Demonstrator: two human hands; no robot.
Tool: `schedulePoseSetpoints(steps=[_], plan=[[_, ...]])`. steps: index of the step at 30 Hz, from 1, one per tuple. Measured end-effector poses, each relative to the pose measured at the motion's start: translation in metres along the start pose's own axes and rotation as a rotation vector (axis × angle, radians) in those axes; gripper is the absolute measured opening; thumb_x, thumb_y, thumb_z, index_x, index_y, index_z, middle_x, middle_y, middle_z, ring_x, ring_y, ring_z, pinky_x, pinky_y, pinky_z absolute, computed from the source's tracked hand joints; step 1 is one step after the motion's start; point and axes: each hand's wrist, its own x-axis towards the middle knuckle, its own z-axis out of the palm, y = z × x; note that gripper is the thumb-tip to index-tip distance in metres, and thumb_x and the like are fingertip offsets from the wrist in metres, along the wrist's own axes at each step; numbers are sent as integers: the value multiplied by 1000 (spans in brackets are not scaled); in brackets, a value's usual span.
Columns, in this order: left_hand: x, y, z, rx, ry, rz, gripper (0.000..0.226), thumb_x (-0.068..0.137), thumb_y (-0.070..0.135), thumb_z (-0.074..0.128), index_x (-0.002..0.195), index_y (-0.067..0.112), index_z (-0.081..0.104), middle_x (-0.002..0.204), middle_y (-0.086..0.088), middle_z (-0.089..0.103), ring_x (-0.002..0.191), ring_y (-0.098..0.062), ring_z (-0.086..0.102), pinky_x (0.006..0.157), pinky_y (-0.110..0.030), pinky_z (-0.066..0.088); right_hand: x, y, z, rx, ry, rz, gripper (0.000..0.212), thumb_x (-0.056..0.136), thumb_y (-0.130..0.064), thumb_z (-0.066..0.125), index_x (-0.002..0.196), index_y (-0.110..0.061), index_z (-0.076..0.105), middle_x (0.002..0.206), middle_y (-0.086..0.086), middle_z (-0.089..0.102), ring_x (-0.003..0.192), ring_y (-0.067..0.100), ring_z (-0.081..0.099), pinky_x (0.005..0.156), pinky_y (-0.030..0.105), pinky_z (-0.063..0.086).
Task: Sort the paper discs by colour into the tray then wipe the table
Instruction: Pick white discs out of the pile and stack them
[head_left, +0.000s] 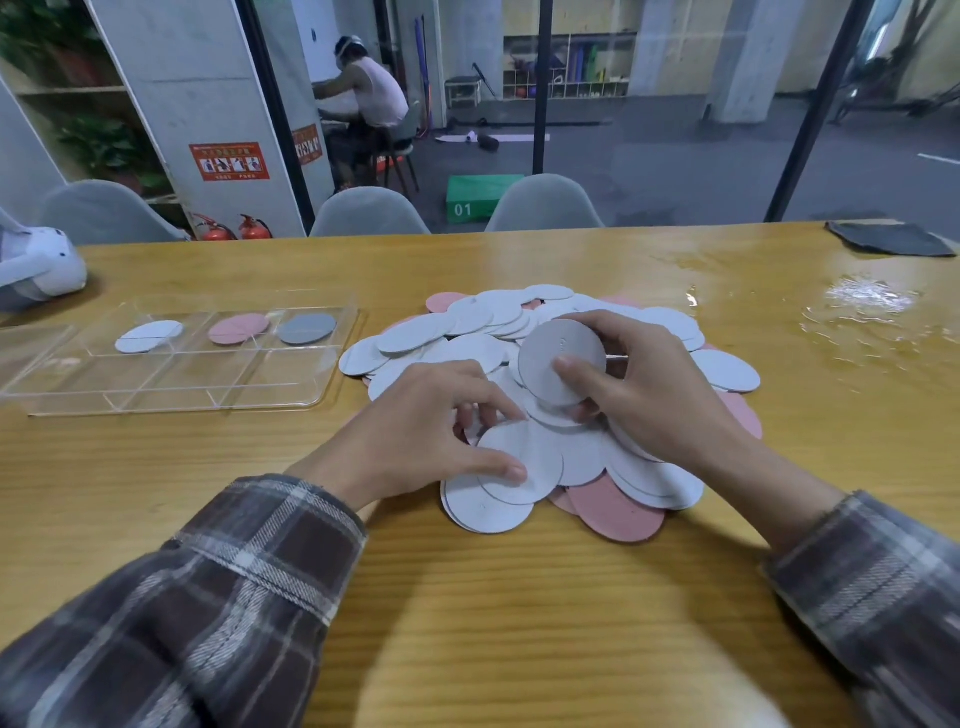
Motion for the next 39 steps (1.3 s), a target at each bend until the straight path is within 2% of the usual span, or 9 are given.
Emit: schedulePoseSetpoints(steps=[4,9,13,15,18,22,25,32,39], plan=[[2,1,-3,-94,-13,-31,31,68,26,98,94,27,80,87,5,69,73,-13,62,66,-14,44,0,0,0,-1,-14,37,23,100,-19,64,123,-24,66,106,-5,74,63,19,75,73,45,62],[4,1,-12,-349,57,-100,11,84,12,86,88,13,75,84,-9,74,71,-21,66,71,-44,57,1,-2,2,73,-44,53,22,104,-20,58,124,-23,67,108,-7,75,76,19,77,75,48,63],[5,2,-11,-463,182,-147,11,87,12,83,92,6,74,83,-10,73,67,-22,67,74,-38,60,2,0,4,48,-79,35,25,106,-29,52,123,-27,70,113,-11,73,108,14,70,83,47,62],[7,1,-8,-487,241,-160,12,87,12,82,93,5,74,80,-8,72,64,-23,68,71,-33,62,1,-1,5,77,-115,41,28,108,-30,48,123,-26,71,117,-10,72,113,16,67,85,44,61],[8,0,-4,-496,292,-161,13,87,13,83,92,6,74,80,-8,72,64,-26,71,69,-31,62,-2,-7,6,238,-187,78,28,108,-27,50,123,-18,71,116,0,72,107,16,70,74,35,63],[7,3,0,-499,303,-154,14,85,15,85,91,8,74,81,-10,72,66,-27,73,68,-30,61,-5,-9,6,226,-228,37,24,101,-20,65,123,-17,69,111,0,75,102,17,74,75,39,64],[7,5,0,-503,319,-156,15,83,14,86,90,7,75,80,-10,74,67,-26,75,69,-32,63,-5,-8,7,233,-236,36,26,99,-12,66,125,-16,68,112,2,75,102,17,74,75,42,65],[5,9,0,-520,323,-182,13,82,10,86,90,5,78,81,-12,77,71,-26,78,68,-30,64,-4,-7,8,234,-209,50,30,99,-12,66,129,-17,67,113,0,75,102,16,74,75,39,64],[4,11,-1,-486,299,-196,15,83,10,86,88,3,74,80,-13,76,68,-28,78,71,-43,66,-5,-8,8,172,-174,52,30,98,-13,68,127,-16,67,110,-1,75,94,17,75,73,42,65]])
